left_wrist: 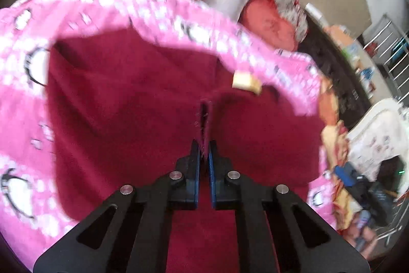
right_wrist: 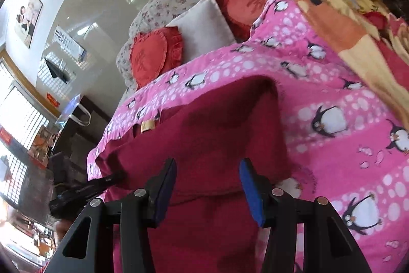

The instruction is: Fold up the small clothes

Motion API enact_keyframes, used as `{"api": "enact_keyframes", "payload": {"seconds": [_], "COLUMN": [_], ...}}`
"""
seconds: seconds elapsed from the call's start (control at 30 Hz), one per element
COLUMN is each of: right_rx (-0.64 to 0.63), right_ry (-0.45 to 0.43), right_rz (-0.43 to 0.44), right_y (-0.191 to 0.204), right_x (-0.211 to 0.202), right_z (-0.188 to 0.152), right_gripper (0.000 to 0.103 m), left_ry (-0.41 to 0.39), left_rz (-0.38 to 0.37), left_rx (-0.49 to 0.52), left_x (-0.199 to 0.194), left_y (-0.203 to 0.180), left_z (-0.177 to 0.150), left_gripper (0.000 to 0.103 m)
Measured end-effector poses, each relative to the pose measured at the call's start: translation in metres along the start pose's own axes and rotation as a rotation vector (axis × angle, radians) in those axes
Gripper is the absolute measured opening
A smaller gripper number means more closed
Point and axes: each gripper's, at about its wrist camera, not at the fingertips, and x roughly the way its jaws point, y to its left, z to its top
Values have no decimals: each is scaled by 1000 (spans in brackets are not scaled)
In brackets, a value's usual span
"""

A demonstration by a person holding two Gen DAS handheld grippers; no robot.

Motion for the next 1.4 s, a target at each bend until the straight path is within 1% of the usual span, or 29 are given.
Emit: {"api": "enact_keyframes", "payload": {"seconds": [0.03,0.07,0.1,0.17,0.2,0.3,0.33,0.4,0.43,0.47,0.53,0.57,0.6,0.67,0.7,0.73,0.83,0.9,0.93,0.97,1.0,1.07,1.17,1.23,1.27,1.33,1.4], "right_rx": [-1,-5,-9,-14,-12,-5,-14,-18,-11,-4,8,7,5,6,9,14,39,54,56,55,54,46,29,11,2,-21,-10], "right_ry": [-8,-16,-23,-21,-14,-4,-1,-12,-22,-25,-14,-9,-1,16,24,28,32,29,27,25,24,21,5,-9,-13,-19,-11], "right_rz": [0,-1,-1,-1,-4,1,-7,-48,-33,-17,1,-6,-15,-16,-15,-16,-9,-5,-4,-4,-5,-8,-10,-6,-5,-23,-36], "right_y": [0,0,0,1,2,4,6,7,6,6,4,4,3,0,-2,-4,-11,-13,-13,-13,-13,-12,-8,-4,-2,4,5], "right_x": [-2,-3,-3,1,6,17,21,21,19,17,16,16,17,18,19,19,19,18,18,18,17,17,14,15,16,25,34], "right_z": [2,3,5,9,12,18,22,27,27,27,24,23,21,16,14,12,11,11,11,12,12,14,20,28,30,38,45], "right_gripper": [49,49,49,49,49,49,49,49,49,49,49,49,49,49,49,49,49,49,49,49,49,49,49,49,49,49,49], "left_ry": [-22,-32,-30,-38,-35,-12,0,5,13,17,16,16,12,6,14,33,86,83,76,76,86,81,16,-4,1,22,31], "left_rz": [-1,16,44,144,172,160,142,92,66,57,47,47,41,34,55,84,109,120,128,129,125,76,50,32,52,121,144], "left_rx": [-2,-4,-10,-25,-42,-150,-159,-150,-137,-125,-74,-54,-34,-2,14,28,38,34,29,27,27,14,49,30,9,-18,-68], "left_x": [-13,-22,-26,-30,-29,-27,-24,-24,-23,-22,-18,-15,-13,-7,-3,6,30,40,43,44,46,37,2,-20,-23,-22,-20], "left_y": [3,9,14,26,34,61,62,58,51,46,29,22,16,6,2,-1,-4,-5,-7,-8,-10,-12,-13,0,9,27,43], "left_z": [2,3,5,6,7,5,3,-3,-5,-6,-10,-11,-14,-17,-18,-19,-23,-23,-22,-21,-20,-17,-10,-6,-5,-6,-7], "left_gripper": [5,5,2,2,2,2,2,2,2,7,29,51,61,63,65,65,65,63,55,25,13,13,12,12,12,12,12]}}
